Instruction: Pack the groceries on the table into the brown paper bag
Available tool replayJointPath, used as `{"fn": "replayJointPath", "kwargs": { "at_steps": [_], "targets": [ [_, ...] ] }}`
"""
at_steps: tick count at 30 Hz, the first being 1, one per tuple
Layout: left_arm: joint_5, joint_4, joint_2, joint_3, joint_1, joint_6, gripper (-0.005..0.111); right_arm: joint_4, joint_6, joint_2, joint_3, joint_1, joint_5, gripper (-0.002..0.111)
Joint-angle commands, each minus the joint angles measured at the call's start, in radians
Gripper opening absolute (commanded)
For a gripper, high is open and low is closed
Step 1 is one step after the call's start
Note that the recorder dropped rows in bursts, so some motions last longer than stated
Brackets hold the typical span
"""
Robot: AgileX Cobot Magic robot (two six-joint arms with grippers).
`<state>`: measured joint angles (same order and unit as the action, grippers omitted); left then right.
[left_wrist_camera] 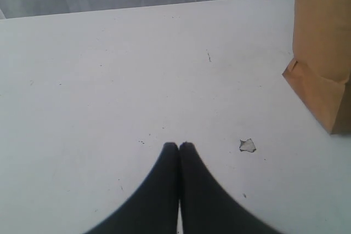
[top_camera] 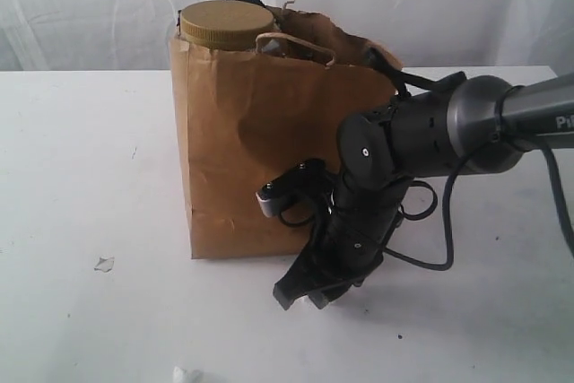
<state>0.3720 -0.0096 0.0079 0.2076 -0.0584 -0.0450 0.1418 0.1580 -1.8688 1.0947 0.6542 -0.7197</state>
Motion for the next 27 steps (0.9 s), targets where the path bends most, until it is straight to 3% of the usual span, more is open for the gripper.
{"fn": "replayJointPath", "kwargs": {
  "at_steps": [1, 10, 20, 27],
  "targets": [
    [-0.004, -0.010, -0.008, -0.002, -0.007, -0.002, 0.000, 0.000, -0.004, -0.014, -0.003, 0.014, 0.002, 0.027],
    [-0.004, -0.010, -0.008, -0.002, -0.007, -0.002, 0.000, -0.001, -0.048, -0.017, -0.002, 0.014, -0.073, 0.001],
    [-0.004, -0.010, -0.008, -0.002, -0.007, -0.002, 0.000, 0.157, -0.049, 0.038, 0.003, 0.014, -0.343, 0.000],
    [-0.004, -0.010, -0.008, -0.002, -0.007, -0.002, 0.000, 0.379, 0.004, 0.210, 0.042, 0.014, -0.404, 0.000]
  ]
}}
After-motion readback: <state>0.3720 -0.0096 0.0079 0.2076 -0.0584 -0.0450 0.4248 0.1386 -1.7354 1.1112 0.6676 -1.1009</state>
